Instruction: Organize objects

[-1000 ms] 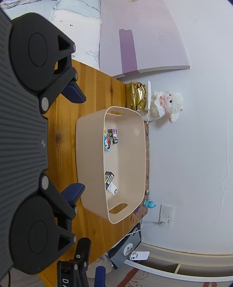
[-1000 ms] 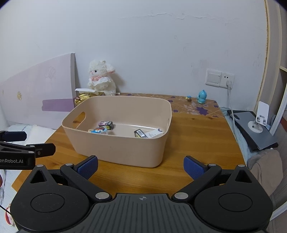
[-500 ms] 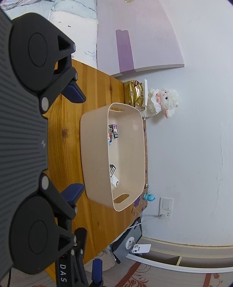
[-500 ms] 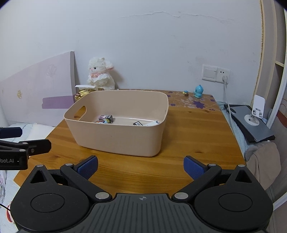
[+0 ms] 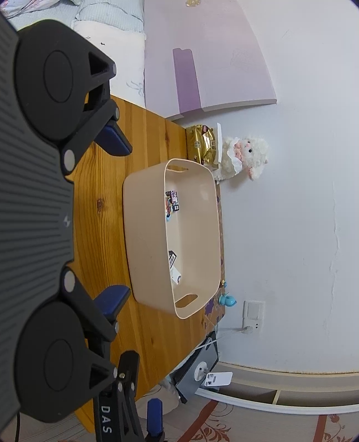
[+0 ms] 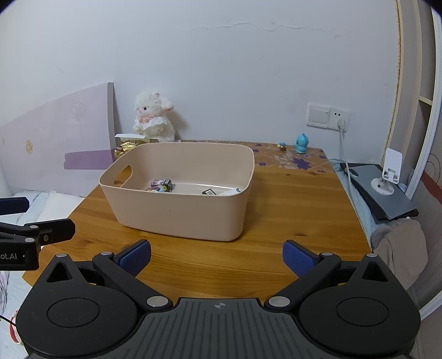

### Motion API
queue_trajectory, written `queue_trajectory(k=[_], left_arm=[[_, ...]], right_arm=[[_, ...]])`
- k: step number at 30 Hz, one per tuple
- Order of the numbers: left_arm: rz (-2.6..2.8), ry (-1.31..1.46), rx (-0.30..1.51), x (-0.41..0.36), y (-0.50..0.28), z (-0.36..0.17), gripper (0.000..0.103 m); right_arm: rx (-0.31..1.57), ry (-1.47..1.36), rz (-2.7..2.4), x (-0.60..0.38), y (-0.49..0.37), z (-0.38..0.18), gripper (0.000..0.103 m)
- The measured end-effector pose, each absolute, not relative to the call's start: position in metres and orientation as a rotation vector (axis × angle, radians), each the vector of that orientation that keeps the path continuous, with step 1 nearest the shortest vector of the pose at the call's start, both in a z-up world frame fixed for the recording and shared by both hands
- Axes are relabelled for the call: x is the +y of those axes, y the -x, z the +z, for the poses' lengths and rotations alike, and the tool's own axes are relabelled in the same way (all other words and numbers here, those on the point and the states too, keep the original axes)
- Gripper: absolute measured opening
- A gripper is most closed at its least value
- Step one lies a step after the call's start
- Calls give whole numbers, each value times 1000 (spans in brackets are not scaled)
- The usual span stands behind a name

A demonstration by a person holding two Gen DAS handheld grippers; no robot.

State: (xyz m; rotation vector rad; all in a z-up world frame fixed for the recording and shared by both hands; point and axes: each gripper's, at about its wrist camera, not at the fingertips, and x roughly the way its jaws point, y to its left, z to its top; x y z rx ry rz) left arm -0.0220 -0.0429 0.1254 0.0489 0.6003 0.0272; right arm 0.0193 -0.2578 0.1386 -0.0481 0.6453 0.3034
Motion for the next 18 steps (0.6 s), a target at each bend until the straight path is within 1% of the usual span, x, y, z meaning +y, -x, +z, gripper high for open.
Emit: queue_trajectory(k=[18], left_arm=[[30, -24, 625, -33, 16, 125, 100]], right_arm=[[664, 80, 303, -253, -25, 136, 103]])
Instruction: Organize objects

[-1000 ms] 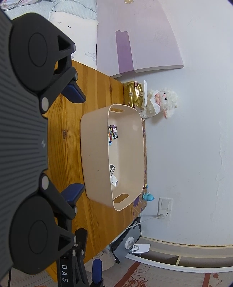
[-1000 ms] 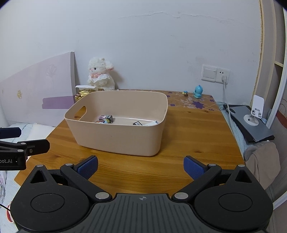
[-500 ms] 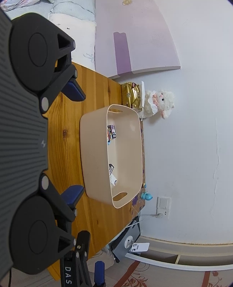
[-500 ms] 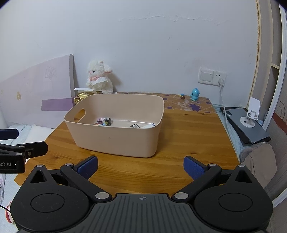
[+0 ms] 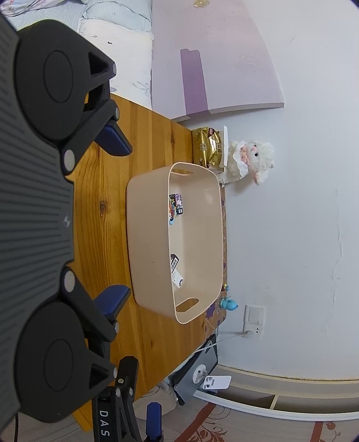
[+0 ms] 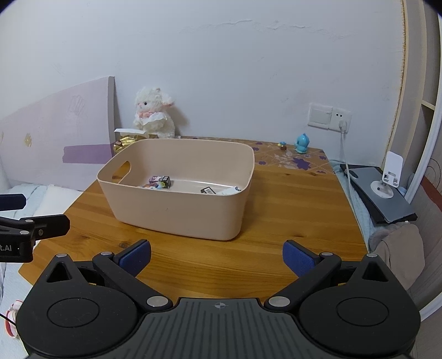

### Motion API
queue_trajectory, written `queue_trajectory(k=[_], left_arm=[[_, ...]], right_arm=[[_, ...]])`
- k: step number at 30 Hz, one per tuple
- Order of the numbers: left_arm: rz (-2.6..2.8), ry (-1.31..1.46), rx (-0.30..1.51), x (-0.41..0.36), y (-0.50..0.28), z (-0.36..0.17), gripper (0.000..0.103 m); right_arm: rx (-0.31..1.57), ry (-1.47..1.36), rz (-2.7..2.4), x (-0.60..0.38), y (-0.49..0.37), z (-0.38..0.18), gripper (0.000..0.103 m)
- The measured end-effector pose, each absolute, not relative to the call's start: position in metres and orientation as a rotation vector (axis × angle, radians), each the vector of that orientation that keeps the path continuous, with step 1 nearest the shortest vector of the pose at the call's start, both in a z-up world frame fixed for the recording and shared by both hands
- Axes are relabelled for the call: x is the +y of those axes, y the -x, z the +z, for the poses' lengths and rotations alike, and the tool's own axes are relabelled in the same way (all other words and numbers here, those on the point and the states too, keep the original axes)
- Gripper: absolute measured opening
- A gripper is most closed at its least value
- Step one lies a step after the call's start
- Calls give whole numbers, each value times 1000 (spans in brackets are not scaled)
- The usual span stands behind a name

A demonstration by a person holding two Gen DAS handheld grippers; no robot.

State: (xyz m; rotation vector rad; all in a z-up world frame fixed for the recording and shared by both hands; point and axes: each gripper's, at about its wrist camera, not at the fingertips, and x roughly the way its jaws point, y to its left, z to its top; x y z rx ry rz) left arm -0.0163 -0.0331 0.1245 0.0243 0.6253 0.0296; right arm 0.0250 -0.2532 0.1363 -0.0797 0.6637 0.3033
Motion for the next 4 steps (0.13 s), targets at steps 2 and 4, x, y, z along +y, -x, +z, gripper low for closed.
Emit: queue_trajectory(k=[2, 4], left_arm=[[30, -20, 628, -32, 15, 124, 100], [31, -11, 630, -30, 15, 123, 100]], right_arm=[[670, 82, 306, -253, -26, 135, 103], [674, 85, 307, -253, -28, 134, 103]])
